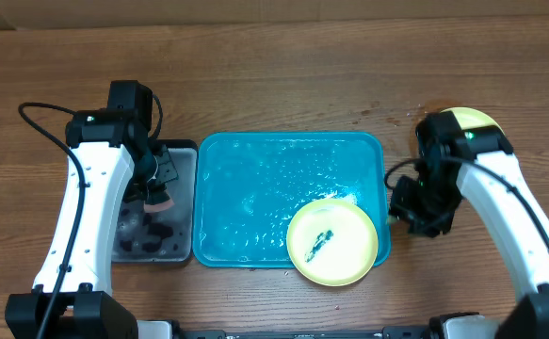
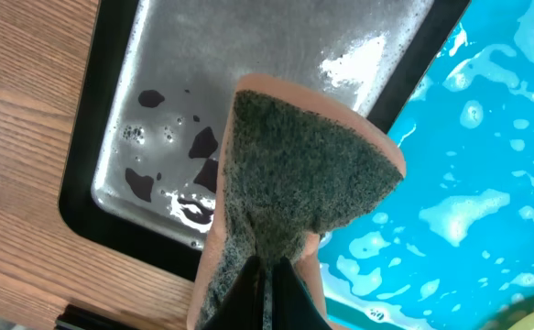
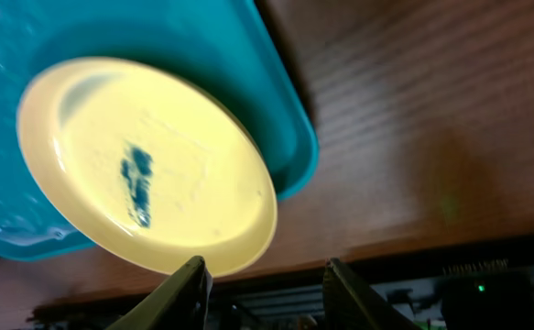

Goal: Clean dirty plates on tray and stack at the side
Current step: 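Release the yellow plate and withdraw the right gripper toward the tray, then grasp the lower yellow plate rim with the right gripper, drag it center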

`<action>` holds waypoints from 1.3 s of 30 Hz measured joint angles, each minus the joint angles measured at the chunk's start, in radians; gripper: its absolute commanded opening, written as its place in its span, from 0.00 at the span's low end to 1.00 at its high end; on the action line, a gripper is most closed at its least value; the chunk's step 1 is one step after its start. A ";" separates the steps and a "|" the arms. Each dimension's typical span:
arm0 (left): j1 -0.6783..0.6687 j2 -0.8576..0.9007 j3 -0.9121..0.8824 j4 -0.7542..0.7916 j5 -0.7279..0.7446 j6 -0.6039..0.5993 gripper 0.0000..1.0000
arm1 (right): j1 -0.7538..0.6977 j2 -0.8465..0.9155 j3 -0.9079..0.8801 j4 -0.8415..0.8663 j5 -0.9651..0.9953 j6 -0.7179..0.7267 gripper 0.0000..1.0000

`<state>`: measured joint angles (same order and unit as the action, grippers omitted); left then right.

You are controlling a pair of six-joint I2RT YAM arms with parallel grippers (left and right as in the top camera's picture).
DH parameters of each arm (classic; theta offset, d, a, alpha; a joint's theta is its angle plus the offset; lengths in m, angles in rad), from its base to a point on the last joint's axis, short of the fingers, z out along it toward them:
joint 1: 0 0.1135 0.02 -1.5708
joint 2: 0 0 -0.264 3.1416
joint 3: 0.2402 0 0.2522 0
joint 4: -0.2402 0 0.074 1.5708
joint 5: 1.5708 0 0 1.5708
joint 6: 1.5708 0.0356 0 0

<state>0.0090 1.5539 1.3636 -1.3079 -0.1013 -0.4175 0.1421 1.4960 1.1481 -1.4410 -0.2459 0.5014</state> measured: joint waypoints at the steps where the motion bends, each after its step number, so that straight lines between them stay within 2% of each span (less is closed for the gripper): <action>1: 0.000 0.000 0.000 -0.001 0.000 0.001 0.04 | 0.005 -0.019 -0.021 0.006 0.000 0.009 0.36; 10: 0.000 0.000 -0.001 0.008 0.008 0.003 0.04 | 0.104 -0.061 -0.354 0.233 -0.040 0.100 0.36; 15: 0.000 0.000 -0.001 0.008 0.011 0.003 0.04 | 0.156 -0.061 -0.370 0.291 -0.056 0.142 0.37; 24: 0.000 0.000 -0.001 0.011 0.011 0.003 0.04 | 0.199 -0.061 -0.370 0.314 -0.065 0.192 0.45; 33: 0.000 0.000 -0.001 0.010 0.012 0.003 0.04 | 0.270 -0.061 -0.392 0.432 -0.065 0.257 0.40; 39: 0.000 0.000 -0.001 0.011 0.015 0.003 0.04 | 0.291 -0.061 -0.405 0.452 -0.065 0.276 0.38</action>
<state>0.0090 1.5539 1.3624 -1.2972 -0.0860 -0.4149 0.4335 1.4353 0.7429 -0.9894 -0.3107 0.7776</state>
